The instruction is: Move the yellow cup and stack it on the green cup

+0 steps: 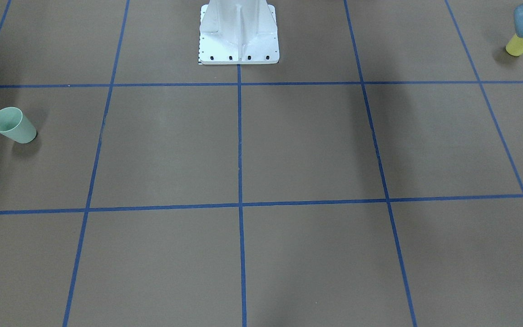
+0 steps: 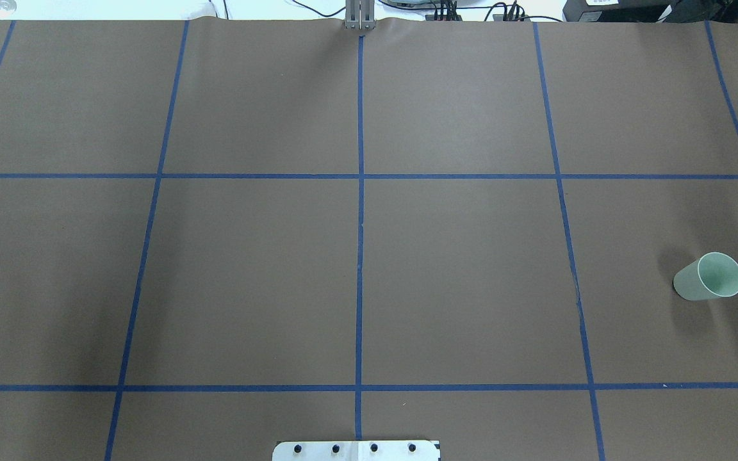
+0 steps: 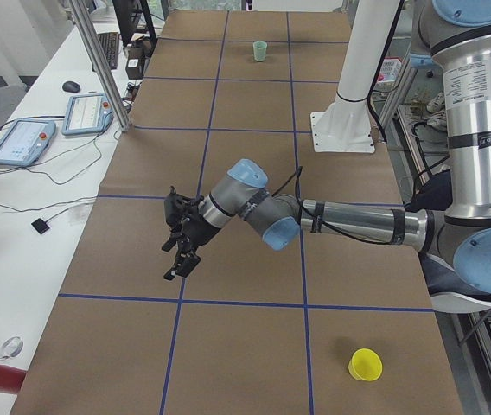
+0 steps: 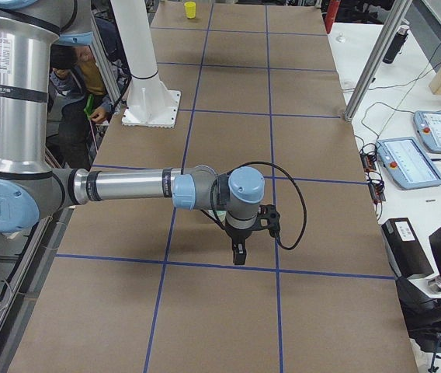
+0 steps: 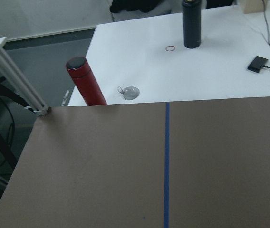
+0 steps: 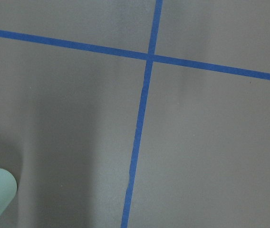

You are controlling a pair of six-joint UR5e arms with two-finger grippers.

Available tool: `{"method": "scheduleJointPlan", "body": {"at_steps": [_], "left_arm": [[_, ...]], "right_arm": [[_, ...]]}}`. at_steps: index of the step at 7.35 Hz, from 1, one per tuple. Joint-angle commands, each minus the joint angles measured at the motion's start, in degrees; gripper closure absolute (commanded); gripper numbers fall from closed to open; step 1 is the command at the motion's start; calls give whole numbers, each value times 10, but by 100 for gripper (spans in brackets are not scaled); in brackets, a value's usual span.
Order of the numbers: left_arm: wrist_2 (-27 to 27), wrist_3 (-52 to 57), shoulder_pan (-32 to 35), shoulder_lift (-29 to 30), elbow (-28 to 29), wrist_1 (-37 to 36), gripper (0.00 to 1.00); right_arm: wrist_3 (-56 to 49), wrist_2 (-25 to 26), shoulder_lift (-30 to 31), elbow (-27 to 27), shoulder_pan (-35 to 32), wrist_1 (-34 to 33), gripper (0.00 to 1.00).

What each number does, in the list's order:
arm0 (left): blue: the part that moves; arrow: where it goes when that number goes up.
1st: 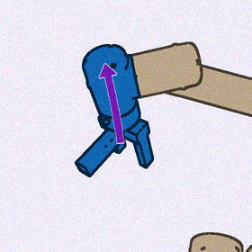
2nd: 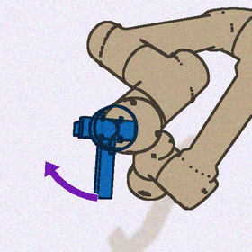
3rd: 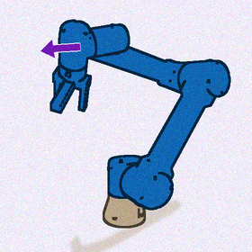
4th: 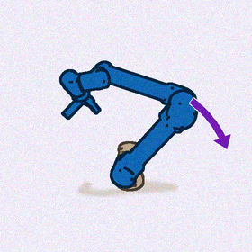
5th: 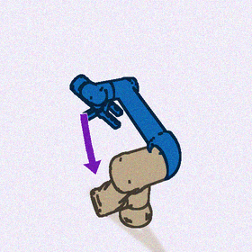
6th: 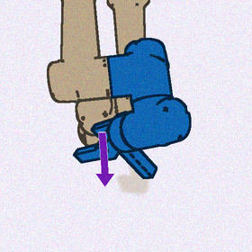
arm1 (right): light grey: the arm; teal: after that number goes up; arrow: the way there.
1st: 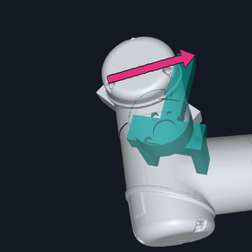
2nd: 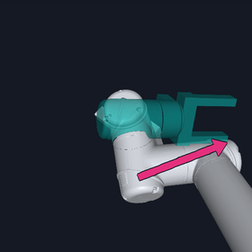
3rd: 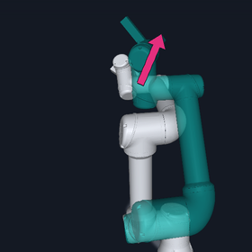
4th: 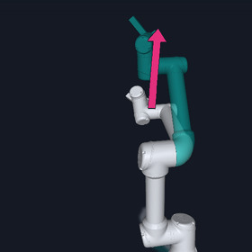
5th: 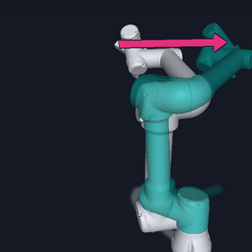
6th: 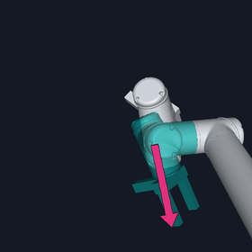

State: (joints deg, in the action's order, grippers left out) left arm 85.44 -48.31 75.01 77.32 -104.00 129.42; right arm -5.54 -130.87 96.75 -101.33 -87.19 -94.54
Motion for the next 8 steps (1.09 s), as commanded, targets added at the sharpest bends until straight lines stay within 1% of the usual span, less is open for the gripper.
{"method": "scheduleJointPlan", "body": {"at_steps": [1, 2, 3, 5, 6, 7, 8], "left_arm": [[-104, -74, -9, -61, -3, -11, 0], [-120, -115, -10, -80, -3, -16, 0], [-139, -159, -14, -80, -3, -49, 0], [-183, -278, -46, -77, -3, -142, 0], [-211, -347, -56, -73, -3, -230, 0], [-218, -405, -58, -74, -4, -289, 0], [-224, -485, -85, -74, -3, -359, 0]], "right_arm": [[0, 0, 0, 2, 1, 0, 0], [0, 0, 4, 2, 0, 0, 0], [0, 0, 5, 2, 0, 0, 0], [0, -1, 10, 3, 1, 0, 0], [-1, 0, 11, 3, 1, -1, 0], [-1, -1, 15, 3, 1, 0, 0], [0, -2, 16, 3, 2, -1, 0]]}}
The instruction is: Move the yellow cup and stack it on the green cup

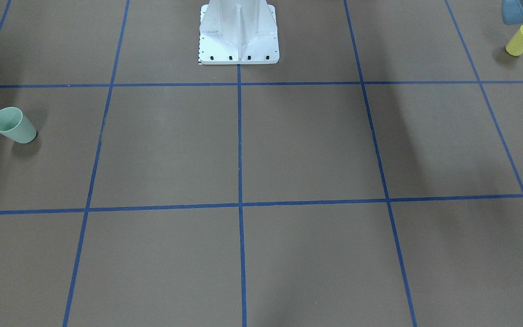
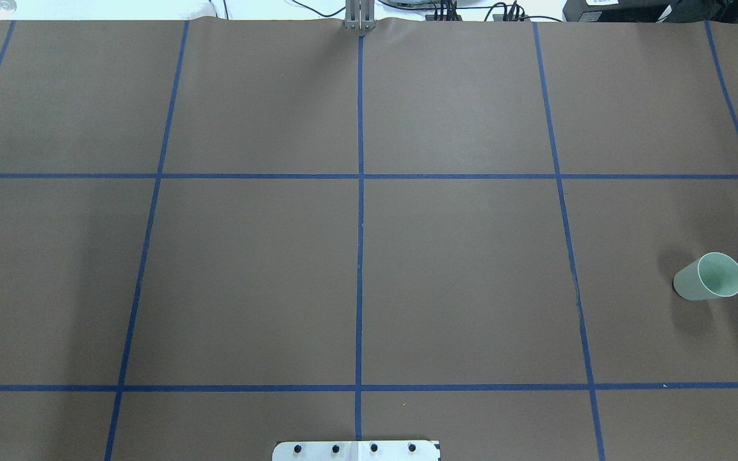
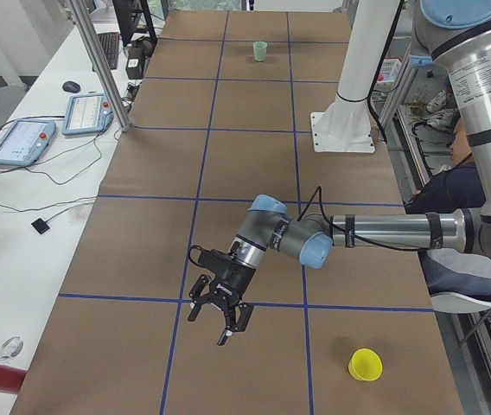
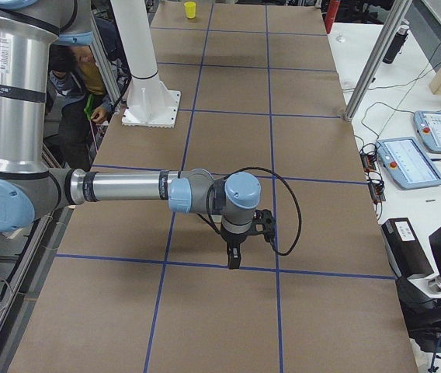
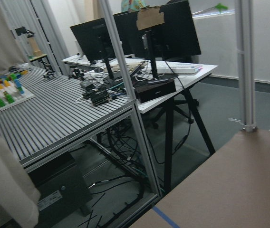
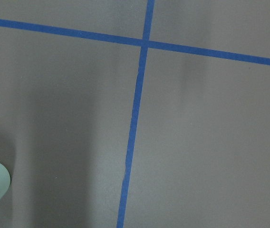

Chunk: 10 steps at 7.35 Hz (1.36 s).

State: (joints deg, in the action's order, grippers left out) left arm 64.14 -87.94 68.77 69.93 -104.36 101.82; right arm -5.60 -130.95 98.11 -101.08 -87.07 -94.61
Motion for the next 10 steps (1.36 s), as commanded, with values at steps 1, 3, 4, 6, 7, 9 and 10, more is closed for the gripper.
{"method": "scheduleJointPlan", "body": {"at_steps": [1, 3, 4, 6, 7, 9, 10], "left_arm": [[-13, -164, -47, 0, 0, -143, 0], [-8, -278, -60, -1, 10, -247, 0], [-5, -331, -61, -2, 40, -274, 0], [47, -427, -91, 4, 79, -350, 0], [113, -483, -135, 30, 80, -435, 0], [228, -547, -201, 67, 103, -523, 0], [259, -569, -208, 85, 132, -530, 0]], "right_arm": [[0, 0, 2, 0, 1, 0, 0], [0, 0, 2, 5, 1, 0, 0], [0, 0, 2, 5, 1, 0, 0], [0, -1, 2, 10, 1, 0, 0], [0, -2, 2, 10, 3, 0, 0], [0, -4, 1, 9, 5, 1, 0], [-1, -3, 1, 9, 6, 1, 0]]}}
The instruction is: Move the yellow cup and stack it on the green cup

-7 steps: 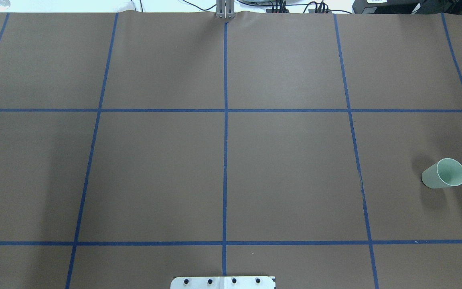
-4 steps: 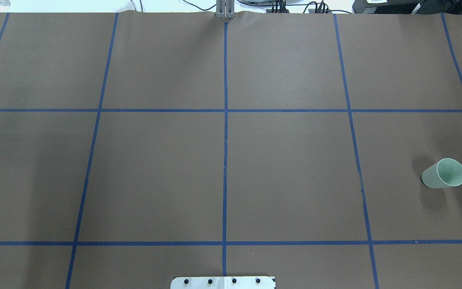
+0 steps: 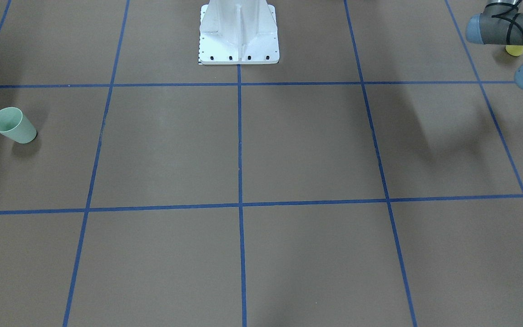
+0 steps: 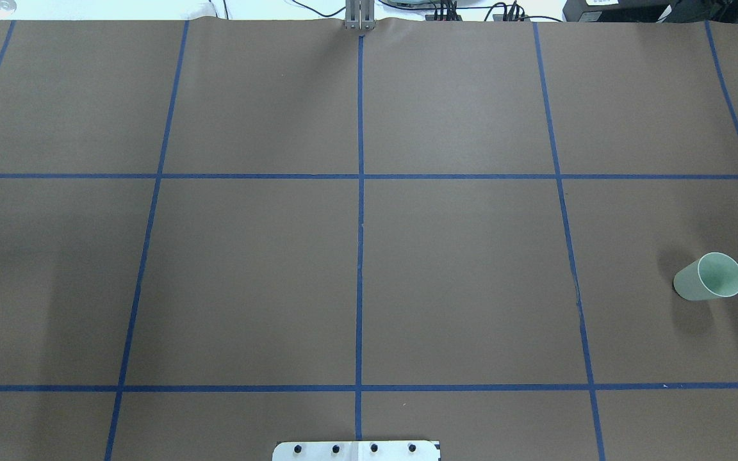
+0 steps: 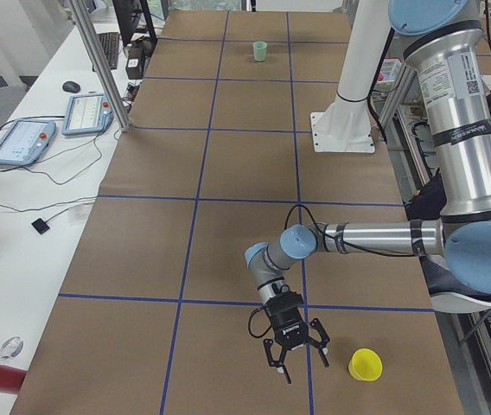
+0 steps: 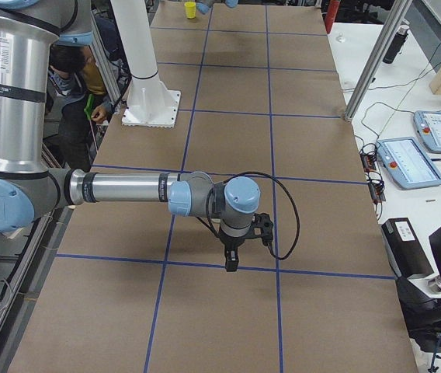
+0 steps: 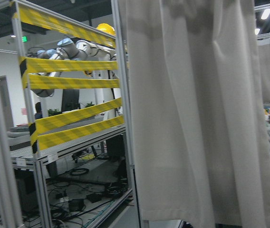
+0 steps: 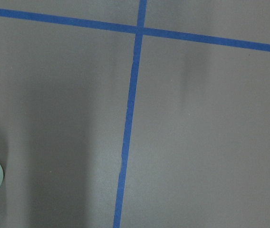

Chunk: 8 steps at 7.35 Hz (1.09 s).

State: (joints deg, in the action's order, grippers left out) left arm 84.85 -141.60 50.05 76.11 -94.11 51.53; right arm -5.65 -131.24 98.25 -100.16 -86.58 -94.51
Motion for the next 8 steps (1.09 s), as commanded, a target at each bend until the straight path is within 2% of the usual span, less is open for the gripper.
{"method": "scheduleJointPlan", "body": {"at_steps": [1, 4, 8], "left_arm": [[76, -59, -27, 35, 58, -27, 0], [215, -96, -79, 43, 114, -21, 0], [275, -101, -88, 41, 162, 37, 0]], "right_arm": [[0, 0, -1, 0, 2, 0, 0], [0, -1, -4, -2, 4, 0, 0], [1, -2, -6, -7, 11, 1, 0]]}}
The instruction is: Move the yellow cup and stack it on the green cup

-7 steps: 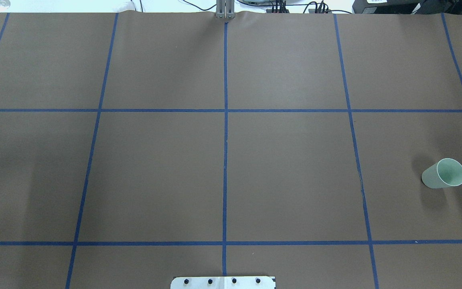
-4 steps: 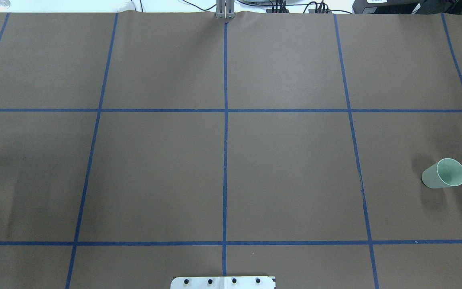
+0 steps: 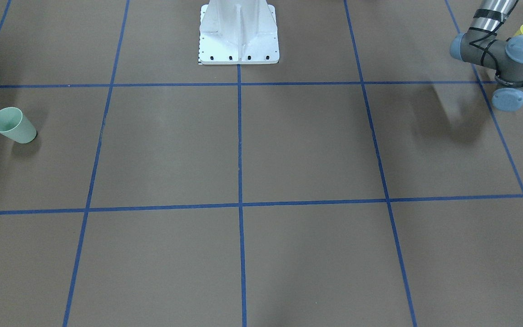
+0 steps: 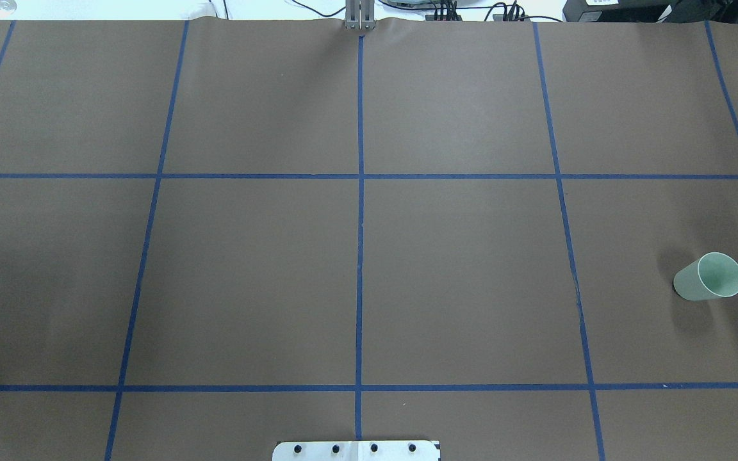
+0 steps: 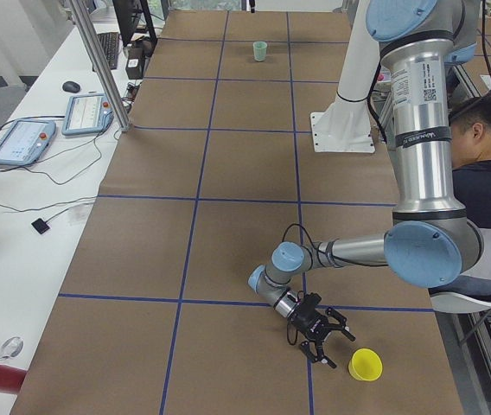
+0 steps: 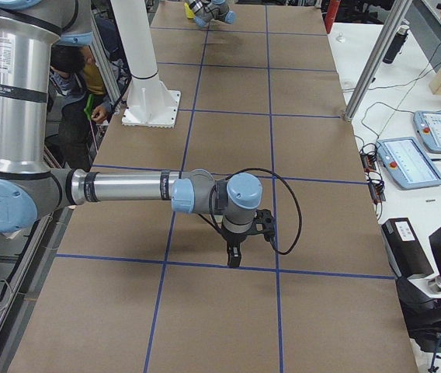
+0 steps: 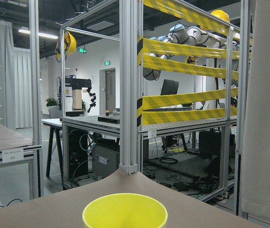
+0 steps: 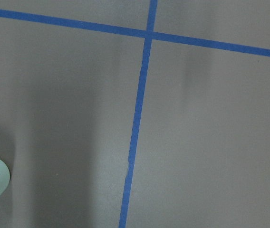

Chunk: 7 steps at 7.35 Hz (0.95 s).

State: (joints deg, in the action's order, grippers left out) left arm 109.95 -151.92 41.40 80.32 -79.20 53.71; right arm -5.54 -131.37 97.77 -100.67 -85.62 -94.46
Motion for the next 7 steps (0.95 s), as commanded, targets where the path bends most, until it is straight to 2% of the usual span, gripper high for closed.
{"method": "scheduleJointPlan", "body": {"at_steps": [1, 3, 7], "left_arm": [[44, 2, -2, -2, 15, 23, 0], [74, 3, -5, -5, 57, 47, 0], [92, 3, -8, -10, 114, 89, 0]], "right_arm": [[-1, 0, -1, -1, 5, 1, 0], [-1, 0, -1, -1, 6, 1, 0], [-1, -1, -1, -1, 13, 1, 0]]}}
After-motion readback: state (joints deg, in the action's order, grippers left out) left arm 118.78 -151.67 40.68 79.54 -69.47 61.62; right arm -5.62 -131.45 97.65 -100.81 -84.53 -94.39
